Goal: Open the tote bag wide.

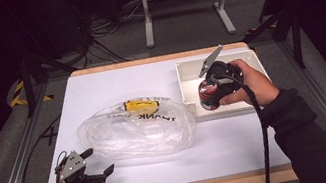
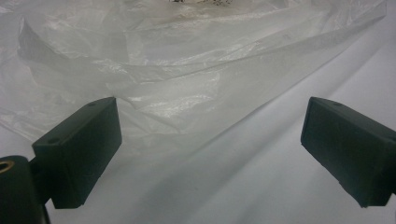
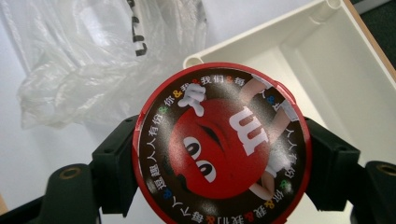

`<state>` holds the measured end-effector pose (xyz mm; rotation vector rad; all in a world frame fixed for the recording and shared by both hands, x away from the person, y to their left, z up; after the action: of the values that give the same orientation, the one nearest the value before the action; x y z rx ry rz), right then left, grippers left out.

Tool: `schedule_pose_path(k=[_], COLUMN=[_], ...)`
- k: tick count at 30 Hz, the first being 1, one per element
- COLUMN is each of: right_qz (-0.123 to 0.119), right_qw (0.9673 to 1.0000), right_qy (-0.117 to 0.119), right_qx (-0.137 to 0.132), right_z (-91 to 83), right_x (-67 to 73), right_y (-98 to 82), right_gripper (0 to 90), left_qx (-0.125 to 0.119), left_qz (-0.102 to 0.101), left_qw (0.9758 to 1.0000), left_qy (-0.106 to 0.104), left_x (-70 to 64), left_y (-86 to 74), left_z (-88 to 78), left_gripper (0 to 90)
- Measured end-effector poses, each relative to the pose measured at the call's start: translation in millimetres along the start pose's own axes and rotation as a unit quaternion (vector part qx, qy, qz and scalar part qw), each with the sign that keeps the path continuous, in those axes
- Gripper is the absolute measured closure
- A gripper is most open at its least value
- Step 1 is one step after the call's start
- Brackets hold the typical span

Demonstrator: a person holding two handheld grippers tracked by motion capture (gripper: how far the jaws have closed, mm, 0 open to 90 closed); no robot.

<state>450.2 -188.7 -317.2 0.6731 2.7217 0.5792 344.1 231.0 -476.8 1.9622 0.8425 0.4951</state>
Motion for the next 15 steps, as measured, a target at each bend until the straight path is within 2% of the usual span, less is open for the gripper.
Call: schedule_pose_path(k=[5, 15], right_qz=[0.007, 0.029], right_qw=[0.9999, 0.999], right_qy=[-0.007, -0.003], right_qx=[0.011, 0.035], right_z=[2.5, 16.4], right_x=[-7.1, -20.7], right_y=[-5.8, -17.0], right_gripper=[25.2, 25.2], left_qx=[0.0, 0.0], left_qz=[0.0, 0.002], left_qw=[1.0, 1.0], left_qy=[0.001, -0.001], left_x=[-0.3, -0.1], left_y=[0.0, -0.1], left_z=[-0.1, -0.3], left_gripper=[6.2, 6.2])
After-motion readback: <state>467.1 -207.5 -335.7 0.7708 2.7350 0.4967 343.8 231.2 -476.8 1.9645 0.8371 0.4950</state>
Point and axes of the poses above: each handheld gripper's, and its own axes: z roughly forward along the jaws, y roughly out of its top, x roughly to its left, the point moved 4 cm from there along z, roughly forward along the jaws, and after that the axes turned 2 degrees about y, right-handed, at the moved point
